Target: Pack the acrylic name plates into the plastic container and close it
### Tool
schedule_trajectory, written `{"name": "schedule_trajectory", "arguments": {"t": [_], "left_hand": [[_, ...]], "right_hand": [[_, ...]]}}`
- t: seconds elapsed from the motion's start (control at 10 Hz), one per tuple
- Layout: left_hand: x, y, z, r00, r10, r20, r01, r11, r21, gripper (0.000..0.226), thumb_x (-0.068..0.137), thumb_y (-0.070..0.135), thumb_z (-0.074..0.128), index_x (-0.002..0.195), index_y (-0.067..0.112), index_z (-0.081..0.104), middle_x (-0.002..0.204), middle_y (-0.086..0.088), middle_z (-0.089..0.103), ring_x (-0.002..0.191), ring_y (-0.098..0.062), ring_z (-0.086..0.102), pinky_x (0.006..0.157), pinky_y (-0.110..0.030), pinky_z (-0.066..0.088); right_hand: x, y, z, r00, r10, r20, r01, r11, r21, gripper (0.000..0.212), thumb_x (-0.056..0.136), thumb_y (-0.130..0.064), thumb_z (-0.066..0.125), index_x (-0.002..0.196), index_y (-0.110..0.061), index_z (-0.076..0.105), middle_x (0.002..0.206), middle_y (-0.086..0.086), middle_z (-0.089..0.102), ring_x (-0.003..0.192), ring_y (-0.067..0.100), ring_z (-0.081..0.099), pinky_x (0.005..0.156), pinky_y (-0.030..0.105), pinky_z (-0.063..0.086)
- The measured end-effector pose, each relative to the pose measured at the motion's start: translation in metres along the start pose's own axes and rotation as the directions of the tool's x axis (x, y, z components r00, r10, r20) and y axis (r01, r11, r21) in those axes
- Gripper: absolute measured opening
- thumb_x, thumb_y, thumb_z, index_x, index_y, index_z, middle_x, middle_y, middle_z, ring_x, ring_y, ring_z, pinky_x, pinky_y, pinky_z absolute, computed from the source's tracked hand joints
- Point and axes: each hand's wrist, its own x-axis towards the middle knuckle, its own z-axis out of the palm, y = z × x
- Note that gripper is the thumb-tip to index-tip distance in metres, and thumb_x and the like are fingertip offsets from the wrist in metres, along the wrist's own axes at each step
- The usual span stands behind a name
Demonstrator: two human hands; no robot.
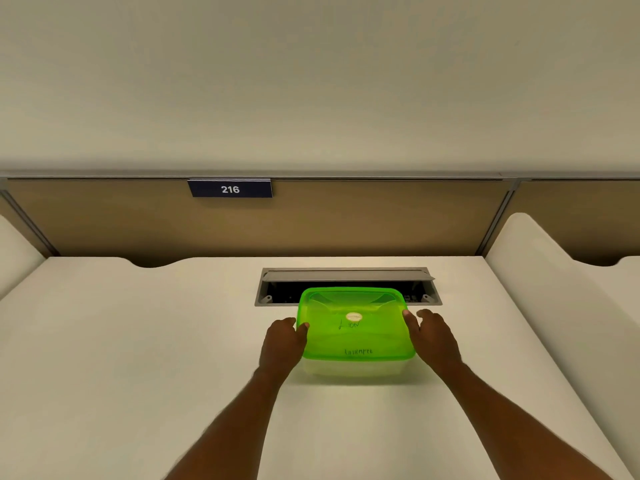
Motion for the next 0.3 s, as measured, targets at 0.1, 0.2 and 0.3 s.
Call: {"name": "schedule_trajectory", "arguments": {"t": [0.1,0.2,0.3], "left_hand": [[-0.015,-0.004,-0.008,0.999,-0.008,0.043,0.005,0.998,0.056,0.044,0.096,0.035,0.049,0.124,0.003,0.059,0.120,-0.019,0.063,0.115,-0.031,0.056,0.093,-0.033,0.041],[-0.025,-0.012,-0.016,0.998,-0.040,0.053,0.036,0.997,0.071,0.046,0.096,0.035,0.048,0.134,0.008,0.051,0.127,-0.016,0.058,0.122,-0.028,0.051,0.100,-0.033,0.038],[-0.034,-0.011,-0.029,1.000,-0.019,0.003,0.019,0.991,0.129,0.050,0.096,0.037,0.046,0.138,0.010,0.044,0.130,-0.014,0.052,0.123,-0.029,0.048,0.101,-0.037,0.039]], "right_hand": [[-0.018,-0.003,-0.005,0.998,-0.030,0.050,0.033,0.997,-0.066,0.055,0.096,-0.051,0.038,0.120,-0.005,0.056,0.117,0.020,0.061,0.111,0.037,0.056,0.089,0.044,0.048],[-0.032,-0.009,-0.008,0.994,-0.054,0.096,0.067,0.988,-0.141,0.053,0.096,-0.052,0.035,0.114,-0.006,0.055,0.113,0.018,0.060,0.107,0.037,0.056,0.085,0.044,0.049],[-0.042,-0.019,-0.015,0.995,-0.069,0.069,0.084,0.964,-0.254,0.054,0.095,-0.054,0.034,0.114,-0.008,0.054,0.113,0.016,0.058,0.106,0.036,0.056,0.083,0.042,0.047]]}}
